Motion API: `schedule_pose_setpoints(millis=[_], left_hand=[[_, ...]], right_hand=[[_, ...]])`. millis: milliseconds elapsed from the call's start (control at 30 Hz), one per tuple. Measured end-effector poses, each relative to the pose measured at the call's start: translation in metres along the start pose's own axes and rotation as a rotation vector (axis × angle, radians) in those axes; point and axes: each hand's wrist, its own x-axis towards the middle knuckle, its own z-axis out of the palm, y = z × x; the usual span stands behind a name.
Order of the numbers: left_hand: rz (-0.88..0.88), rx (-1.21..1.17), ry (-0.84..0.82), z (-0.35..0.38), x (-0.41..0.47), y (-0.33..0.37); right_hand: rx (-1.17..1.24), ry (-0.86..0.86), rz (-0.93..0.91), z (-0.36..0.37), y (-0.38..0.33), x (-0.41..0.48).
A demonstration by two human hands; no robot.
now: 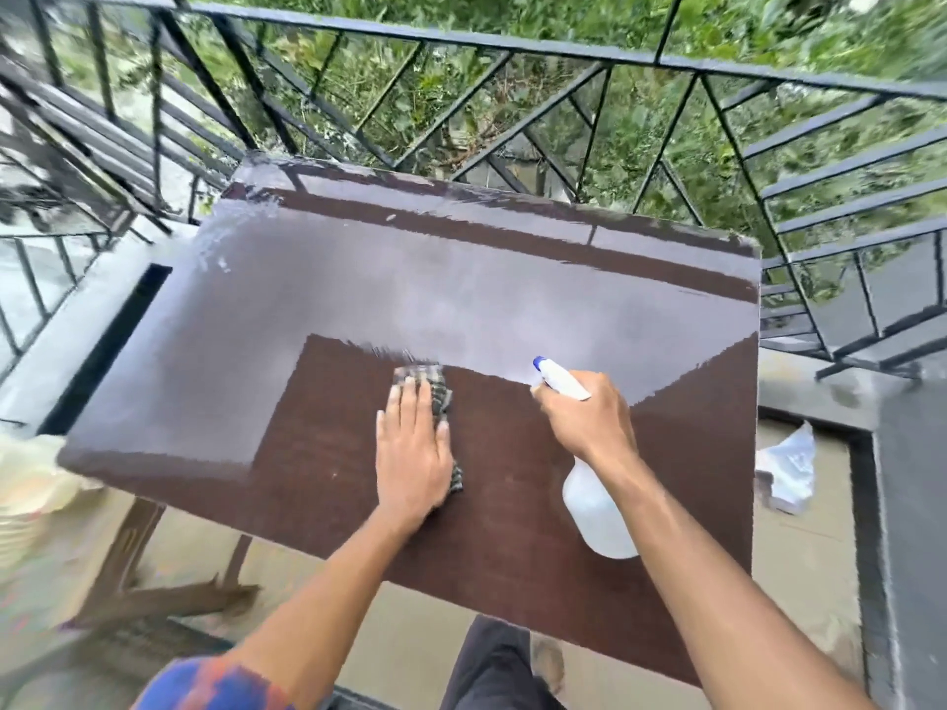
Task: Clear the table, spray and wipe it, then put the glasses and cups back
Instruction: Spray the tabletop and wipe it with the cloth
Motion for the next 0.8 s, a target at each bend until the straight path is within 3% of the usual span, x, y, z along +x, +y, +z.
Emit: schedule_pose_setpoints(millis=[300, 667, 800], left_hand=[[-0.008, -0.030, -0.049, 0.003, -0.120, 0.019], [0.167, -0.146, -0.109, -0.016, -0.154, -0.020], [0.088, -0.259, 0.040, -0.051, -0.136, -0.052]], right_hand=[[-0.026, -0.016, -0.036, 0.014, 0.034, -0.074], [0.045, -0.054, -0.029, 0.041, 0.035, -0.128], [0.051, -0.020, -0.029, 0.043, 0.021, -0.130]])
